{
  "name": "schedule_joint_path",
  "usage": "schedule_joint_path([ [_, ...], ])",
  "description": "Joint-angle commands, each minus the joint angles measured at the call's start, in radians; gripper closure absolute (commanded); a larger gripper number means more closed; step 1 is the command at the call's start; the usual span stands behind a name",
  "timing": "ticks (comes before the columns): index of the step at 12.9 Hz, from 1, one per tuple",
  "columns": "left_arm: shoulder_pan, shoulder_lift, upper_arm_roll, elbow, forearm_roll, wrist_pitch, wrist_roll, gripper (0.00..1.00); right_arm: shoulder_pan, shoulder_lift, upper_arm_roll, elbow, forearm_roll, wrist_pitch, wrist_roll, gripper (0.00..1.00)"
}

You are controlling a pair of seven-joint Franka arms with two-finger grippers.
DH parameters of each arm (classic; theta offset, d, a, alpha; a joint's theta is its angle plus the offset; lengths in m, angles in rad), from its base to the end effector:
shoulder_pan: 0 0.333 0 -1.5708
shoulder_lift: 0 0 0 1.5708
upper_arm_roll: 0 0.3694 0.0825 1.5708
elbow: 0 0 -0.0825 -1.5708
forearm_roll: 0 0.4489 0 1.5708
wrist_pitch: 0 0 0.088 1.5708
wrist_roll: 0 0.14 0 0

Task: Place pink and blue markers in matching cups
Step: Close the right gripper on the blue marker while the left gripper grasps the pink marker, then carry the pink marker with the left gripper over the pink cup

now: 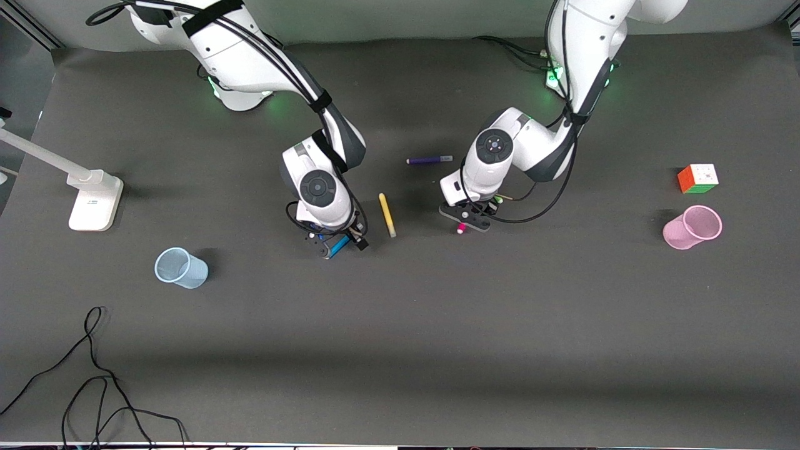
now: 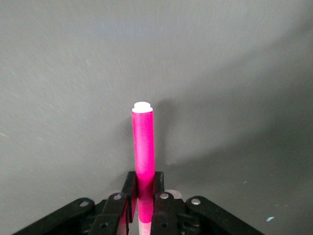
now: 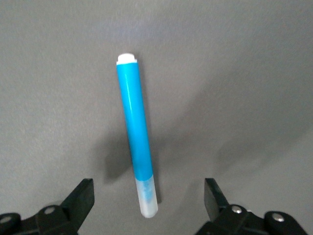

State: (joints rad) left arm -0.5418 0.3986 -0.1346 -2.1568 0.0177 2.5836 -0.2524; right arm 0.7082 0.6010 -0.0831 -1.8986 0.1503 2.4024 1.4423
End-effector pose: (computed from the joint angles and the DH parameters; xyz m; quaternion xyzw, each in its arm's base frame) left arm 0.4895 -0.3949 0.1779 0.9769 -0.2121 0.0048 0.0261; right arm 0.5537 0.4057 0.1343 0.8946 -0.4437 -0.0445 0.0276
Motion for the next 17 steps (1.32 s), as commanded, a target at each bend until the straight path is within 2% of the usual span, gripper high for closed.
schedule_joint_path([
  [1, 0.032, -0.139, 0.007, 0.085, -0.004, -0.269, -0.008, 1.0, 0.019, 0.02, -0.007, 0.015, 0.017, 0.023, 0.017, 0.02],
  [4, 0.115, -0.22, 0.01, 0.376, -0.001, -0.827, 0.008, 1.0, 0.03, 0.033, -0.006, 0.015, 0.017, 0.041, 0.017, 0.14],
  [5, 0.158, -0.224, 0.009, 0.484, 0.002, -0.97, 0.01, 1.0, 0.036, 0.036, -0.006, 0.015, 0.017, 0.041, 0.015, 0.21],
  [6, 0.196, -0.224, 0.007, 0.58, 0.002, -1.085, 0.024, 1.0, 0.036, 0.036, -0.006, 0.015, 0.017, 0.041, 0.01, 0.32],
  [7, 0.221, -0.225, 0.01, 0.648, 0.005, -1.162, 0.057, 1.0, 0.036, 0.034, -0.006, 0.015, 0.015, 0.04, 0.003, 0.41],
  [9, 0.314, -0.257, 0.01, 0.695, 0.007, -1.212, 0.145, 1.0, 0.033, 0.026, -0.007, 0.016, 0.012, 0.031, -0.005, 0.55],
  [10, 0.379, -0.28, 0.012, 0.693, 0.01, -1.208, 0.248, 1.0, 0.033, 0.025, -0.007, 0.016, 0.006, 0.029, -0.011, 0.65],
  [11, 0.446, -0.285, 0.01, 0.693, 0.011, -1.2, 0.351, 1.0, 0.033, 0.025, -0.007, 0.016, 0.006, 0.029, -0.019, 0.7],
  [13, 0.561, -0.284, 0.01, 0.692, 0.007, -1.165, 0.554, 1.0, 0.031, 0.022, -0.007, 0.016, 0.006, 0.029, -0.025, 0.78],
  [16, 0.661, -0.284, 0.009, 0.666, -0.005, -1.056, 0.871, 1.0, 0.028, 0.004, -0.01, 0.016, 0.006, 0.015, -0.046, 0.86],
  [17, 0.687, -0.284, 0.009, 0.654, -0.019, -1.027, 0.966, 1.0, 0.025, -0.007, -0.012, 0.03, 0.006, -0.027, -0.058, 0.87],
])
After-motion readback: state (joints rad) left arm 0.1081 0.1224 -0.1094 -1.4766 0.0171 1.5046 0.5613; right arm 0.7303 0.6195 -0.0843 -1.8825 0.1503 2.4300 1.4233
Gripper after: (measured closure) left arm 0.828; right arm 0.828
